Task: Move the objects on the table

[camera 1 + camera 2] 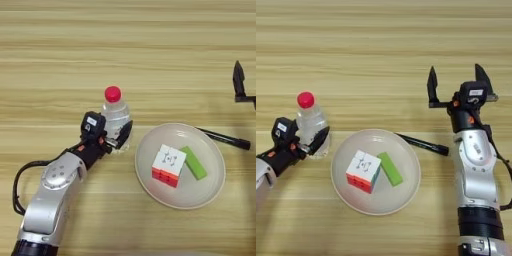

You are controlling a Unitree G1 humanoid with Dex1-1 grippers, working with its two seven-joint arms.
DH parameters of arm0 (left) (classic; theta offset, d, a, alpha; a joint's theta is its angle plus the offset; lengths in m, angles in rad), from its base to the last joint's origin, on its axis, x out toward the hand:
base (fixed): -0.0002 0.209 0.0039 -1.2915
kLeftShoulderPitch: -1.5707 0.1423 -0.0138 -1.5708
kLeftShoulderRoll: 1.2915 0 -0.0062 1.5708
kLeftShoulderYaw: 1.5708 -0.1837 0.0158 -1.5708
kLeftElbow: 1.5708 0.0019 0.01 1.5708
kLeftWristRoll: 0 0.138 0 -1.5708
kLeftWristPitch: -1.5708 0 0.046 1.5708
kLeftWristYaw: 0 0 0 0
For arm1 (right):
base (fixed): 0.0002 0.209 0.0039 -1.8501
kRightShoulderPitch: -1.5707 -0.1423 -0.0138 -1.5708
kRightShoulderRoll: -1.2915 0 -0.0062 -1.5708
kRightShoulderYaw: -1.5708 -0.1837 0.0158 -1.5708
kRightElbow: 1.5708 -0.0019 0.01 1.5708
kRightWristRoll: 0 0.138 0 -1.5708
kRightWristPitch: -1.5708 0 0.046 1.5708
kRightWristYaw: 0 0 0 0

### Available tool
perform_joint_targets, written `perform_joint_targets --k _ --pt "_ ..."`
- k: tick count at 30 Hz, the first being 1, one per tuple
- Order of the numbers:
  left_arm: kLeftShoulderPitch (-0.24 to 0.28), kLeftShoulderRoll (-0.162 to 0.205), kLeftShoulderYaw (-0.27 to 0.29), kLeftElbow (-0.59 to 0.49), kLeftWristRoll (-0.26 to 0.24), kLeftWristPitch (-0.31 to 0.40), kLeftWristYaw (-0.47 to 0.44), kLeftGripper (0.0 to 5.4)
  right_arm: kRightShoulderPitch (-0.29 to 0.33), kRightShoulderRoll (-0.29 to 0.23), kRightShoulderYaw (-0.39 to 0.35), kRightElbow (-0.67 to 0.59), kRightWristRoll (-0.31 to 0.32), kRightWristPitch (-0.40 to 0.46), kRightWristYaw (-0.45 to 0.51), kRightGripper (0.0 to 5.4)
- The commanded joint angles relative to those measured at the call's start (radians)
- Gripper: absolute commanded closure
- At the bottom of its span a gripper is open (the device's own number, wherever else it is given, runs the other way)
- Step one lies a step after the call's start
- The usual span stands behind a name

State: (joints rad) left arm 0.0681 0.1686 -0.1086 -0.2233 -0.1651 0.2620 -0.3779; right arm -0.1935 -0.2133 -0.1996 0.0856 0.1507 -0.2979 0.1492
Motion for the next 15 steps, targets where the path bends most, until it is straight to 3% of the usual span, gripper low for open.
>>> perform_joint_targets --k 1,15 --pt "0.007 -0.002 -0.008 -0.006 -0.007 0.001 -0.002 2.0 -0.013 0.001 0.0 -0.003 0.0 -0.011 0.002 0.0" --pt "-0.005 -0.01 -0.028 -0.034 -0.027 0.003 -0.015 2.33 -0.015 0.003 0.002 0.001 -0.003 -0.015 -0.001 0.0"
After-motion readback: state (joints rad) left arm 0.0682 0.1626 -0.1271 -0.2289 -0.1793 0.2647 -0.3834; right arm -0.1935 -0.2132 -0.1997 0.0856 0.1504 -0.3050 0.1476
